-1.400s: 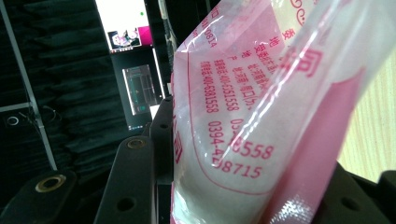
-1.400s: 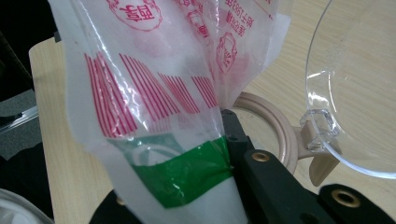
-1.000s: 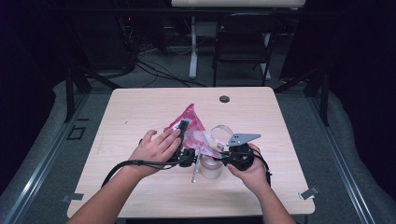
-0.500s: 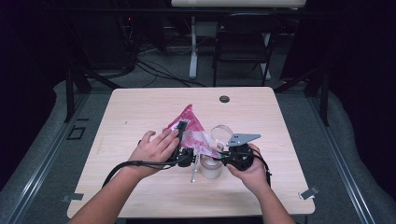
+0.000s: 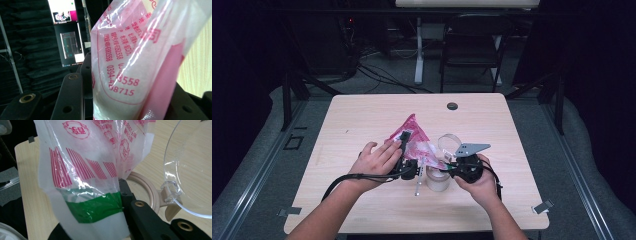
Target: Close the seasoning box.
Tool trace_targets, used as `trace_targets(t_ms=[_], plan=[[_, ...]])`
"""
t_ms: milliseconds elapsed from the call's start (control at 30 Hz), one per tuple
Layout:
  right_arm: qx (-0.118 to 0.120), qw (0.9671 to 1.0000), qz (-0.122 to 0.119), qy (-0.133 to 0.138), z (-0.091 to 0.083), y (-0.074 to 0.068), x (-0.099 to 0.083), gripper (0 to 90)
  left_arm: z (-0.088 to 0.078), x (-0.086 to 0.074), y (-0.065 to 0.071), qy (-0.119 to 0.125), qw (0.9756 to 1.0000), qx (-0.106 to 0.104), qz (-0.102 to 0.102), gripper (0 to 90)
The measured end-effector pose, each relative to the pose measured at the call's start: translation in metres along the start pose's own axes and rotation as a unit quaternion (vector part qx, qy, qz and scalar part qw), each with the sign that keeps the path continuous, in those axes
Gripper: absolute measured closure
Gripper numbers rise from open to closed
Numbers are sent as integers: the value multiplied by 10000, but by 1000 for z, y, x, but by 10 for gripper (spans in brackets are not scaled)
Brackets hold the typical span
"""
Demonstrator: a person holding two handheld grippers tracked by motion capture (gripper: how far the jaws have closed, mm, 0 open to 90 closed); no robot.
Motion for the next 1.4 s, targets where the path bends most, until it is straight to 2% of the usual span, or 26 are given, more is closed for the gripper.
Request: trace_targets(t_ms=[233, 300, 600, 667, 833, 900, 1000, 1033, 1067, 1100, 1200, 1233, 1400], plan=[[-3, 10000, -2, 9, 0, 0, 0, 900, 0, -1, 4, -35, 9999, -59, -103, 605], [-15, 10000, 1, 12, 1, 0, 0, 900, 0, -1, 4, -44, 9999, -93, -49, 605], [-6, 10000, 4, -1, 2, 0, 0, 900, 0, -2, 5, -55, 9999, -112, -54, 604], [-10, 10000, 5, 2, 2, 0, 0, 900, 0, -3, 6, -43, 9999, -74, -124, 604], [-25, 10000, -10, 21, 3, 0, 0, 900, 0, -4, 8, -91, 9997, -160, -170, 609], [-32, 10000, -12, 21, 3, 0, 0, 900, 0, -4, 9, -77, 9997, -117, -208, 613], [-46, 10000, -14, 29, 2, 0, 0, 900, 0, -5, 12, -135, 9991, -220, -330, 627], [-46, 10000, -10, 40, 2, 0, 0, 900, 0, -5, 12, -133, 9992, -185, -313, 636], [-53, 10000, -11, 41, 2, 0, 0, 900, 0, -5, 13, -165, 9988, -266, -368, 642], [-59, 10000, -18, 48, 2, -1, 0, 900, -1, -5, 13, -182, 9990, -226, -354, 653], [-70, 10000, -17, 53, 3, -1, 0, 900, -1, -6, 16, -173, 9984, -307, -438, 664], [-69, 10000, -17, 55, 3, -1, 0, 900, -1, -6, 18, -181, 9980, -305, -515, 667], [-59, 10000, -16, 79, 3, -1, 0, 900, -1, -7, 19, -250, 9974, -386, -562, 672]])
Point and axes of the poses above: each handheld gripper's, and its own axes: z roughly forward along the jaws, x roughly out of its top, y roughly to its right, the point moved 1 cm from there along z, roughly forward along the jaws, and after that the axes turned 7 degrees about x, right-handed, at the moved point
